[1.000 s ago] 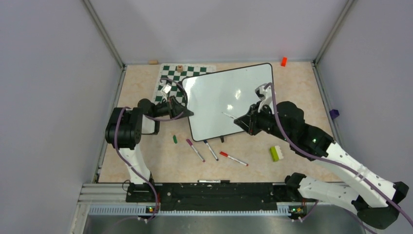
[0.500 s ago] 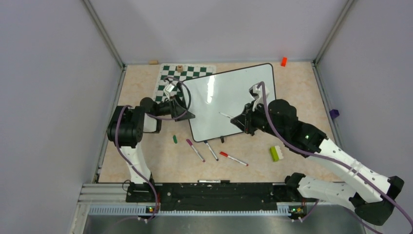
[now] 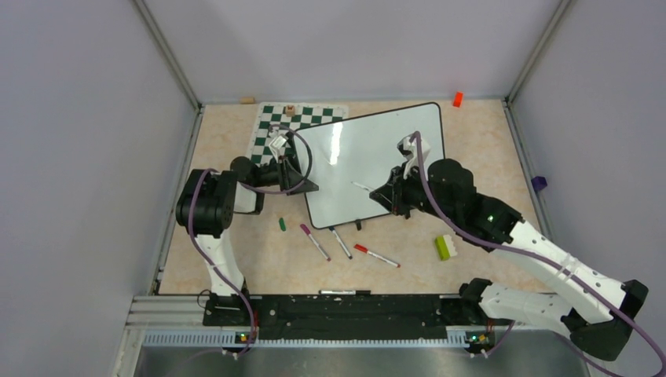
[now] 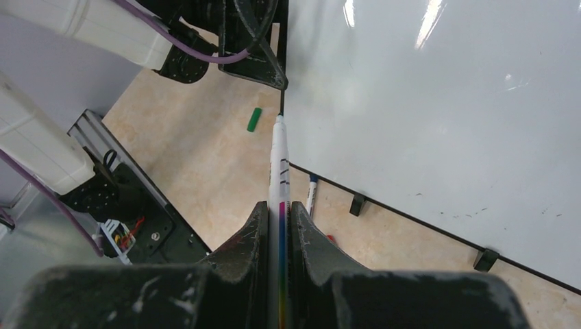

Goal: Write a sentence on the whiteboard
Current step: Hold the whiteboard marker at the Whiteboard stand, then write a sentence on the whiteboard.

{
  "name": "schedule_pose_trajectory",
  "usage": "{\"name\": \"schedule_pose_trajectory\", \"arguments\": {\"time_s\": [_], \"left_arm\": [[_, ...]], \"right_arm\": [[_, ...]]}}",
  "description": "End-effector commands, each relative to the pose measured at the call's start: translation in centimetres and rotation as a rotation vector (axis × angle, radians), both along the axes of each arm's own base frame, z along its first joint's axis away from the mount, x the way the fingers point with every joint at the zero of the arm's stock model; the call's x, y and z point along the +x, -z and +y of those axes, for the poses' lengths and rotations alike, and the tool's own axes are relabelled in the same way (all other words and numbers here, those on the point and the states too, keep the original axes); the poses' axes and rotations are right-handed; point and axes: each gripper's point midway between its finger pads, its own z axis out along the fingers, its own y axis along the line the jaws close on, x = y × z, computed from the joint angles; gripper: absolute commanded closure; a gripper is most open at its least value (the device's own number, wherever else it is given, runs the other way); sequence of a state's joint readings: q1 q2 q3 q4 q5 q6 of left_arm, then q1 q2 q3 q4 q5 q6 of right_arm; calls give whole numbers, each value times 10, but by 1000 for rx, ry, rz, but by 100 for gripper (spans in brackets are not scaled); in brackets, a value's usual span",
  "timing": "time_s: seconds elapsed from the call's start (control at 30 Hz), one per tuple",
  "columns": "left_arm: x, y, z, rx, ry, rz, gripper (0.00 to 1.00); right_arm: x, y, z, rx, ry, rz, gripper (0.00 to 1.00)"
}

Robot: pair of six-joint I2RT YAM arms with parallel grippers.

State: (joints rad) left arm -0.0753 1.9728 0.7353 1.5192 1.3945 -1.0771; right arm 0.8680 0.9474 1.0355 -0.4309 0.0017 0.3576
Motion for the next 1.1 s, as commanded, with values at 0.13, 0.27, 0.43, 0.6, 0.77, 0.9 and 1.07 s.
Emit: {"name": "schedule_pose_trajectory", "arguments": {"time_s": [0.13, 0.27, 0.43, 0.6, 0.77, 0.9, 1.07], "left_arm": [[6, -6, -1, -15, -19, -90, 93], [1, -4, -10, -10, 28, -105, 100], [6, -2, -12, -10, 34, -96, 100], [5, -5, -11, -14, 8, -126, 100], [9, -8, -10, -20, -19, -152, 100], [16, -12, -10, -19, -27, -206, 100], [29, -11, 0, -16, -65, -228, 100]], "right_arm": [[7, -24, 10, 45, -20, -69, 100], [8, -25, 11, 46, -20, -70, 100], [6, -24, 11, 47, -26, -67, 100], [7, -22, 9, 39, -17, -68, 100], [8, -19, 11, 31, -19, -68, 100], [13, -20, 7, 23, 7, -78, 100], [20, -19, 7, 3, 37, -76, 100]]}}
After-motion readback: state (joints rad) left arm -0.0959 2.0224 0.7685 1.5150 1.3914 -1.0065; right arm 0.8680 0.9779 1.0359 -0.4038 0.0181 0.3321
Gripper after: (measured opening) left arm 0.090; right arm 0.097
